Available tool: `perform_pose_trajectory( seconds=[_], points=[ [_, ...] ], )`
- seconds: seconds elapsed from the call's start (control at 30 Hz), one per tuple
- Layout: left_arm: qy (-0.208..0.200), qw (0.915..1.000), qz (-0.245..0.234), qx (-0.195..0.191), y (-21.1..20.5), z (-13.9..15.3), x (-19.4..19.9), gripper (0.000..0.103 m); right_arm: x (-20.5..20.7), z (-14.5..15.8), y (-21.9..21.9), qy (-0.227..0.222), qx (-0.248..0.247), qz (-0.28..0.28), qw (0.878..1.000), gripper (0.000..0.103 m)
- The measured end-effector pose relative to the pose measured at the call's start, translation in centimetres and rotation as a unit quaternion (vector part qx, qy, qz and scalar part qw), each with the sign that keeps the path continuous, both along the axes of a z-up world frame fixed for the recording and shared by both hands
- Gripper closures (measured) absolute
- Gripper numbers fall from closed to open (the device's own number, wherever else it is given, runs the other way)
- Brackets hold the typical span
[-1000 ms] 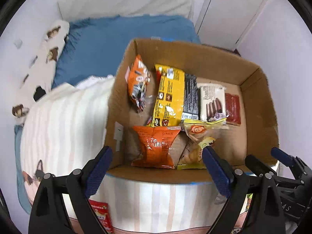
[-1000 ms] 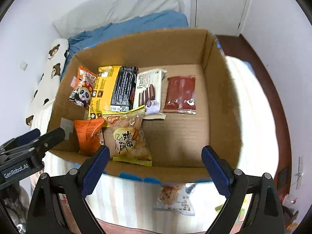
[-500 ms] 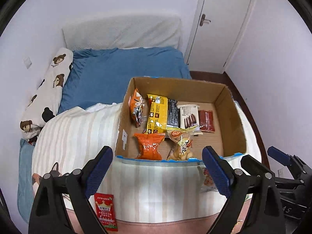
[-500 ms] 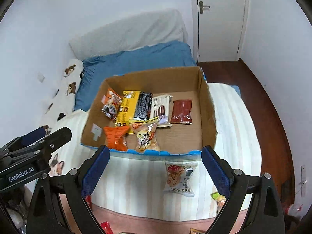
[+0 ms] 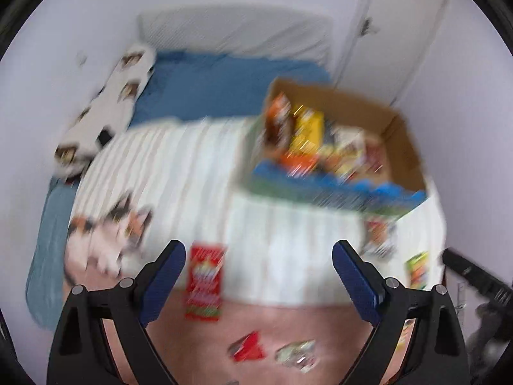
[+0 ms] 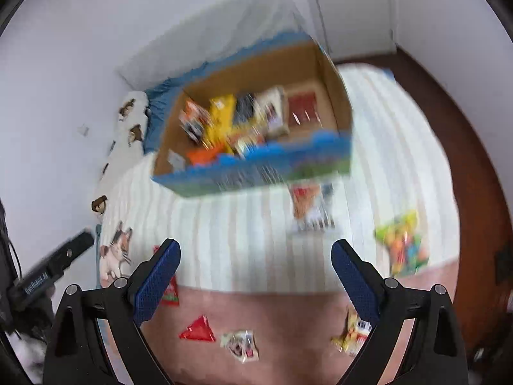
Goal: Organize snacks
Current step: 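Grasp the red spicy strip pack with the left tool while the right tool grasps the oat cookie pack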
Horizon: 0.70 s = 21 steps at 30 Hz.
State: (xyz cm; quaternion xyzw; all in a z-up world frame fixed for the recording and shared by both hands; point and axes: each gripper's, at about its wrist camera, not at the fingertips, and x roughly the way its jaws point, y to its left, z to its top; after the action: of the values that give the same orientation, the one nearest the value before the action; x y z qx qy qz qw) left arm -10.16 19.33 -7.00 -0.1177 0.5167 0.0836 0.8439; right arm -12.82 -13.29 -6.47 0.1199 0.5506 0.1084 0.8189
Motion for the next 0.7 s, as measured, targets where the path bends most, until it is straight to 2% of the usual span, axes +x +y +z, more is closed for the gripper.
perform_pose_trajectory(
  seconds=[0.07, 0.2, 0.37, 0.47, 0.57, 0.63, 0.67, 0.7],
  points=[
    [0.032, 0.9993, 0.019, -0.001, 1.5, -2.8, -1.2, 0.009, -0.4, -2.5, -0.7, 0.029, 0.004, -0.011, 1.000, 0.006],
    [0.113, 0.9921, 0.049, -0.021, 4.0, -10.0, -1.8, 0.009, -0.4, -6.9, -1.6, 0.067, -0.008, -0.023, 0.997, 0.006],
    [0.182, 0.9809, 0.051, -0.045, 4.9, -17.6, -0.5, 0.009, 1.0, -10.2, -2.1, 0.089, -0.008, -0.039, 0.995, 0.006],
    [0.210, 0.9743, 0.052, -0.064, 5.1, -21.3, 0.6, 0.009, 2.7, -11.5, -2.2, 0.084, -0.013, -0.052, 0.995, 0.006],
    [0.199, 0.9758, 0.064, -0.064, 5.4, -22.4, 1.2, 0.011, 5.2, -12.6, -1.8, 0.075, -0.024, -0.063, 0.995, 0.006],
    [0.178, 0.9793, 0.073, -0.063, 5.4, -21.6, 1.2, 0.031, 6.9, -13.2, -1.5, 0.069, -0.041, -0.068, 0.994, 0.006],
    [0.175, 0.9798, 0.073, -0.062, 5.3, -21.3, 1.4, 0.046, 8.0, -13.6, -1.3, 0.066, -0.052, -0.070, 0.994, 0.006],
    [0.174, 0.9798, 0.070, -0.070, 5.2, -21.0, 1.5, 0.047, 8.9, -14.0, -1.2, 0.065, -0.058, -0.071, 0.994, 0.006]
  ],
)
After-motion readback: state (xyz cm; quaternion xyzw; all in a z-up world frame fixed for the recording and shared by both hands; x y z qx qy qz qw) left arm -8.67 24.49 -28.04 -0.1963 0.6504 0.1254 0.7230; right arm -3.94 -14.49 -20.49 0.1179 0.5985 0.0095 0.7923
